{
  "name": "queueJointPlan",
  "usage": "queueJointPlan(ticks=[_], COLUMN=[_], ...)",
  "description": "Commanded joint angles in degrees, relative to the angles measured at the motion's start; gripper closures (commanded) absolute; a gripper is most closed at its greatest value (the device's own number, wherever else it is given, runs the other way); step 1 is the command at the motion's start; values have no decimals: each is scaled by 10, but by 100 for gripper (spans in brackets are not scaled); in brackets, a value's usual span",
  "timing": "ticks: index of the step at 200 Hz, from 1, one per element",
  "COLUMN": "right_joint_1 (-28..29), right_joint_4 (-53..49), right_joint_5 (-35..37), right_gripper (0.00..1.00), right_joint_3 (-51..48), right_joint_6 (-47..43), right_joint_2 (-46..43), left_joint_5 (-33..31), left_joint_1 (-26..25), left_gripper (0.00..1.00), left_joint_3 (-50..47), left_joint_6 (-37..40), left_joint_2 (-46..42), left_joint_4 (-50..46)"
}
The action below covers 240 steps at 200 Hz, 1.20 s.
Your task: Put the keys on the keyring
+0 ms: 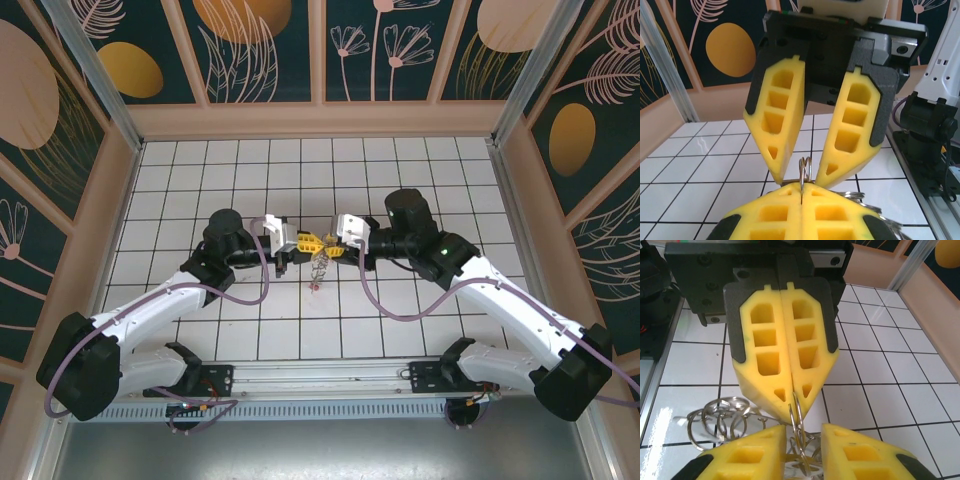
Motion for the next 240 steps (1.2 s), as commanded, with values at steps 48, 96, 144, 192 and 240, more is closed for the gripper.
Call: queueJointPlan(ticks=[48, 96, 144, 192, 240], right_joint_1=[-1, -6, -5, -2, 0], right_joint_4=[-17, -46, -75, -78, -72], right_joint_5=[-29, -8, 5, 5, 13], right_gripper=[99, 100, 100, 100, 100], right_joint_3=[10, 24, 43, 52, 43], right_joint_6=[2, -7, -16, -12, -4], right_joint_2=[13, 12, 24, 38, 41], left_joint_5=[19, -35, -68, -43, -18], left_joint_1=[-5, -5, -5, -4, -5], left_gripper=[100, 73, 67, 70, 77], left_joint_3=[15, 73, 113, 134, 139], left_joint_6=[4, 126, 196, 191, 175], left_joint_2=[3, -10, -2, 21, 31], left_joint_4=[52, -190, -314, -313, -294])
